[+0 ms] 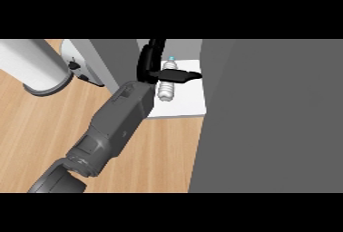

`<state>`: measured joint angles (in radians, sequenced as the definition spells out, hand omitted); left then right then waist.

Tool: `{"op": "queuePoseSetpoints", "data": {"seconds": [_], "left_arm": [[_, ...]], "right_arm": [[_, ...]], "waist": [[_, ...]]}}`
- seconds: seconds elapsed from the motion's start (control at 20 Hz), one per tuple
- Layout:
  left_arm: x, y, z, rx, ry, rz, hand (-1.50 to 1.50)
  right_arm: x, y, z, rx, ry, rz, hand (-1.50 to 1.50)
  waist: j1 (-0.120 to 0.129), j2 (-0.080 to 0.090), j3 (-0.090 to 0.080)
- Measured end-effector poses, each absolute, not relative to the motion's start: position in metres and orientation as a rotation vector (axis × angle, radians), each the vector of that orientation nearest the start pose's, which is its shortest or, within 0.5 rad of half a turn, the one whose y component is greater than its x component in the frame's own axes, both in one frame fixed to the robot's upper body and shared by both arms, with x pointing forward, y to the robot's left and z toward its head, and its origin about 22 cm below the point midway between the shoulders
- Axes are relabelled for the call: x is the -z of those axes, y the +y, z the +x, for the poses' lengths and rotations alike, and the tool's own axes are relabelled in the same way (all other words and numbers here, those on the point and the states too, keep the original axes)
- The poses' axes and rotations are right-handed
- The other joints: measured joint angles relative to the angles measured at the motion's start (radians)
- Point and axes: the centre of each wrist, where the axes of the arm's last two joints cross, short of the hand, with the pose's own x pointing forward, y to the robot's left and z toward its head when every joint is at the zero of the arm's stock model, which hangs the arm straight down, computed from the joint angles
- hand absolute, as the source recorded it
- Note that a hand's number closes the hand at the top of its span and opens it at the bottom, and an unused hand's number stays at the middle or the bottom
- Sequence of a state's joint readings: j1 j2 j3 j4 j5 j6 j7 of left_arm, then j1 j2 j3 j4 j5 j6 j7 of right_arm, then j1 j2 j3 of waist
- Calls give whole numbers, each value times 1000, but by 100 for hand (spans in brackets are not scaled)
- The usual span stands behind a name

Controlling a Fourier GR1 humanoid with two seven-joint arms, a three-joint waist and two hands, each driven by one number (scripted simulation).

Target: Pick up the bottled water, place it into the cabinet and close the cabinet

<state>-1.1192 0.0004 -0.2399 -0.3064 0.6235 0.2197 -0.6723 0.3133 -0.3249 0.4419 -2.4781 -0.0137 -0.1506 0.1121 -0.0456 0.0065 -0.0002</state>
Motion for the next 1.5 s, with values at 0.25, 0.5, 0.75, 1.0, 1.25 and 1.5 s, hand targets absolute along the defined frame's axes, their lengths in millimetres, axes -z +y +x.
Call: {"op": "queuePoseSetpoints", "data": {"seconds": [0.25, 0.5, 0.75, 1.0, 1.25, 1.5], "left_arm": [[-42, 75, 413, -34, -1882, -303, -150], [-33, 69, 385, -35, -1853, -366, 150], [-15, 88, 353, -51, -1831, -377, 150], [-11, 110, 319, -46, -1817, -378, 150], [-8, 144, 280, -61, -1834, -350, 150], [-12, 179, 245, -79, -1845, -330, 150]], "right_arm": [[-150, -197, 109, -249, -1946, 215, -150], [-149, -200, 108, -261, -1941, 195, -150], [-152, -197, 110, -337, -1921, 212, 150], [-151, -191, 109, -488, -1850, 262, 150], [-156, -179, 108, -556, -1769, 323, 150], [-160, -160, 106, -551, -1716, 409, 150]], "waist": [[24, -10, 0], [54, -19, 0], [64, -20, 0], [72, -20, 0], [68, -16, -1], [63, -14, -1]]}}
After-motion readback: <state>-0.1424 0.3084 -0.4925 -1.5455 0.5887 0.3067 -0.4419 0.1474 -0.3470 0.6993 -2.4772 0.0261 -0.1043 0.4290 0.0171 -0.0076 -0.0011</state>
